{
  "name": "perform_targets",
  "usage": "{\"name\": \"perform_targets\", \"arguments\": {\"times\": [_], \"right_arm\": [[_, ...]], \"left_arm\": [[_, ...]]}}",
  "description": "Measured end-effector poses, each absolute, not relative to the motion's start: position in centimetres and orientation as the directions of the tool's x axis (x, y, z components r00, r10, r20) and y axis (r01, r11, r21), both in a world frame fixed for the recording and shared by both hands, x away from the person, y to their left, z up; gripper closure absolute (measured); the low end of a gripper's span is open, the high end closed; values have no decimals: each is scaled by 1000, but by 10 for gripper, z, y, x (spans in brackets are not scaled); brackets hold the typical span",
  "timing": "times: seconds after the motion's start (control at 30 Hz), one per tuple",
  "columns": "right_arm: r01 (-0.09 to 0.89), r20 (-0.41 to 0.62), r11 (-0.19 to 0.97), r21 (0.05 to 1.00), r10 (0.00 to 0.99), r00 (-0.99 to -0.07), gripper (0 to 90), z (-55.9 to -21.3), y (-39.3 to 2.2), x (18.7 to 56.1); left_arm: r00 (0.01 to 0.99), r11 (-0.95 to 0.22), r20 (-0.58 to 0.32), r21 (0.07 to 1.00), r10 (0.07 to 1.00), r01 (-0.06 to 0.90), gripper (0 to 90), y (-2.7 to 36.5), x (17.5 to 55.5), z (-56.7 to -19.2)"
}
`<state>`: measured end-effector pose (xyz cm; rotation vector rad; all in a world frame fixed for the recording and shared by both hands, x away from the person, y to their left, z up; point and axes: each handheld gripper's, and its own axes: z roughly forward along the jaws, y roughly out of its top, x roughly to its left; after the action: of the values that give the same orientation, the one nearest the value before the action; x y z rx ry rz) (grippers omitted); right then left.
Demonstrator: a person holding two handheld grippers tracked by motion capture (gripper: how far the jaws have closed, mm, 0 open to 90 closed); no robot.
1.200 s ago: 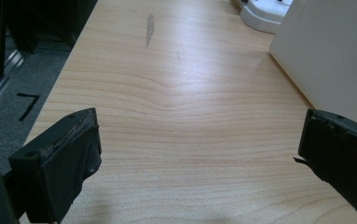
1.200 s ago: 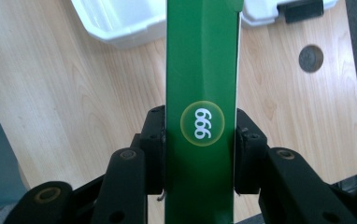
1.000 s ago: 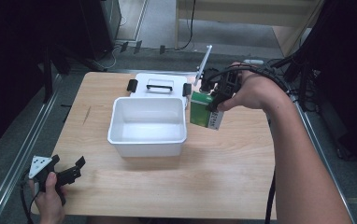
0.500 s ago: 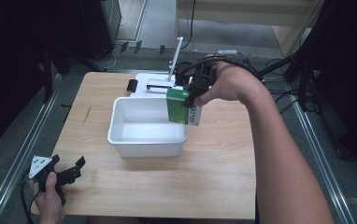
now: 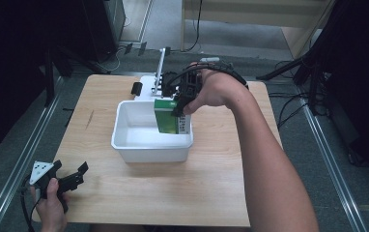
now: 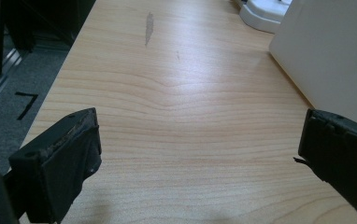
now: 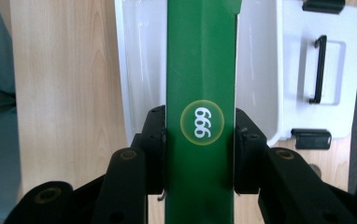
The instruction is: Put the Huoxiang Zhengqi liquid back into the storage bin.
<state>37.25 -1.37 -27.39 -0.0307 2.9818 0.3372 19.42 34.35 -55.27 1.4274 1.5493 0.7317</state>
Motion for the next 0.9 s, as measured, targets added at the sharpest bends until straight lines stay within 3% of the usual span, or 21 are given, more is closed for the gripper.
{"name": "perform_targets", "arguments": {"times": [0.3, 0.9], "right_arm": [[-90, -166, 970, 227, -52, -985, 644, -298, -15, 380], [-94, -160, 970, 222, -59, -985, 643, -351, -13, 391]], "left_arm": [[49, 163, -208, 872, 977, 462, 0, 343, 194, -553], [50, 163, -209, 873, 977, 460, 0, 343, 194, -553]]}}
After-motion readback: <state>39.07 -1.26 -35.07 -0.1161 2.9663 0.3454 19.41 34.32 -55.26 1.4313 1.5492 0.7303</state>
